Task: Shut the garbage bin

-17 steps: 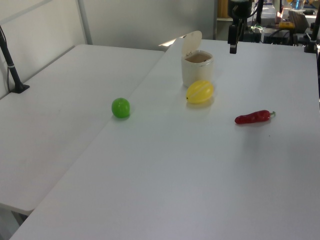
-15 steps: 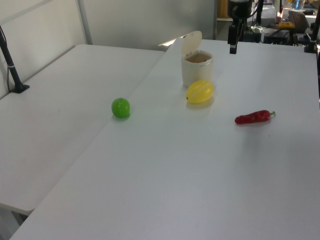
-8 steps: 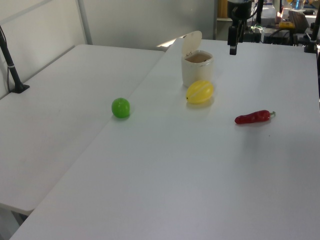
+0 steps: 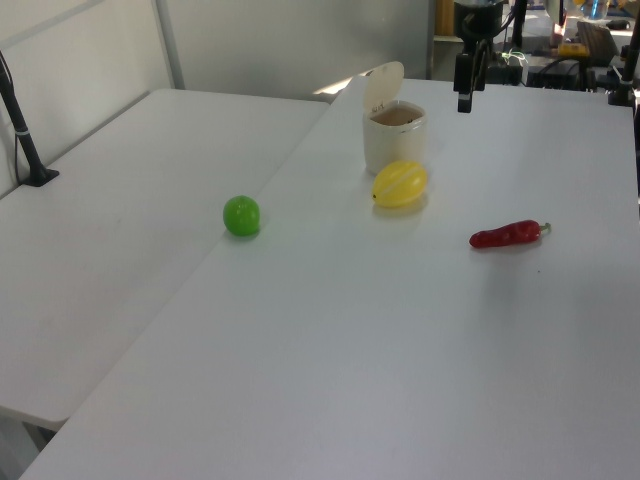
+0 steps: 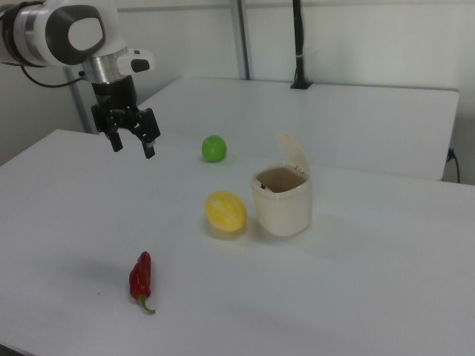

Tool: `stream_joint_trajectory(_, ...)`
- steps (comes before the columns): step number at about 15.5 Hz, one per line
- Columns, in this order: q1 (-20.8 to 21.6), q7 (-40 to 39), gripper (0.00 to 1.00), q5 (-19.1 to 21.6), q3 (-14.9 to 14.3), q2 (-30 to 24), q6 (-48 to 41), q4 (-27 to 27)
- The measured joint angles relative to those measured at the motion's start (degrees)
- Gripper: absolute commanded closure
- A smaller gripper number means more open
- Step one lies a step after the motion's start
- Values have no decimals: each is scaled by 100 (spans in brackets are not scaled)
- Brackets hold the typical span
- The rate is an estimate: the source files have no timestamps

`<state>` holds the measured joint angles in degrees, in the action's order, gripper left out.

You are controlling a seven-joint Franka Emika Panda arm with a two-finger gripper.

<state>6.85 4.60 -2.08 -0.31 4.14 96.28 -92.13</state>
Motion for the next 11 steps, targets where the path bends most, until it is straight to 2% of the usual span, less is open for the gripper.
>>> stream_joint_trajectory(1, 0, -1, 75, 0, 0, 0, 0, 0)
stream_joint_trajectory(3, 0, -2, 100, 0, 0, 0, 0, 0)
stream_joint_trajectory(11, -3, -33, 100, 0, -3, 37, 0, 0)
